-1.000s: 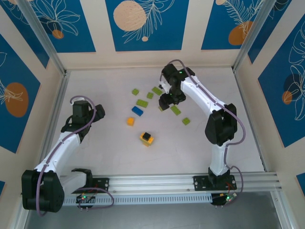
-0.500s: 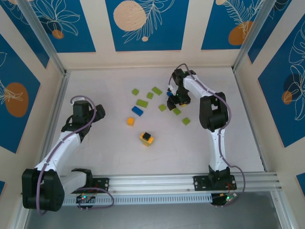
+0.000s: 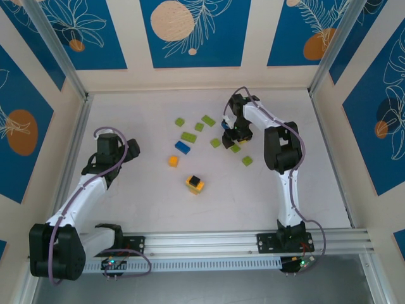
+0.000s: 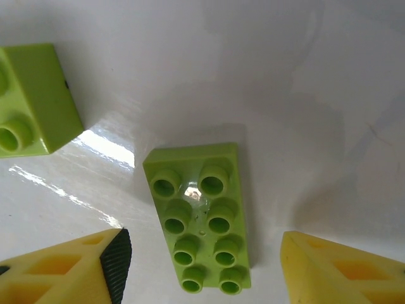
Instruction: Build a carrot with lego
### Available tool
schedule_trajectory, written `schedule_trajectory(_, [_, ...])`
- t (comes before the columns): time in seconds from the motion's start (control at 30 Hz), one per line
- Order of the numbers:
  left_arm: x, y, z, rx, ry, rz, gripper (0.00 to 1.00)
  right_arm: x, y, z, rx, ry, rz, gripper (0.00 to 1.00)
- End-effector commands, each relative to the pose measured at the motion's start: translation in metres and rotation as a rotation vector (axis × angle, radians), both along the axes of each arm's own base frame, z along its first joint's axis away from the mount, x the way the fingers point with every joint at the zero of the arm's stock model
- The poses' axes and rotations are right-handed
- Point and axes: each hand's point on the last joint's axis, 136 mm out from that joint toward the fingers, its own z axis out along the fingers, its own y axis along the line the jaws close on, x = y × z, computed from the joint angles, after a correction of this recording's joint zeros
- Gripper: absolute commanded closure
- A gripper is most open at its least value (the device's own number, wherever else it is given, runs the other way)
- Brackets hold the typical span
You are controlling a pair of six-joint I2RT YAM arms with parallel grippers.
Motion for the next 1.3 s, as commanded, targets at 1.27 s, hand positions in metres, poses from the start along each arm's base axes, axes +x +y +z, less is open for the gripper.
schedule_trajectory(1.27, [-0.054,-0.116,-0.022,-0.010,-0.008,-0.535,0.04,-0.001,0.015,-0.023,0.023,0.047,-0.001,0.56])
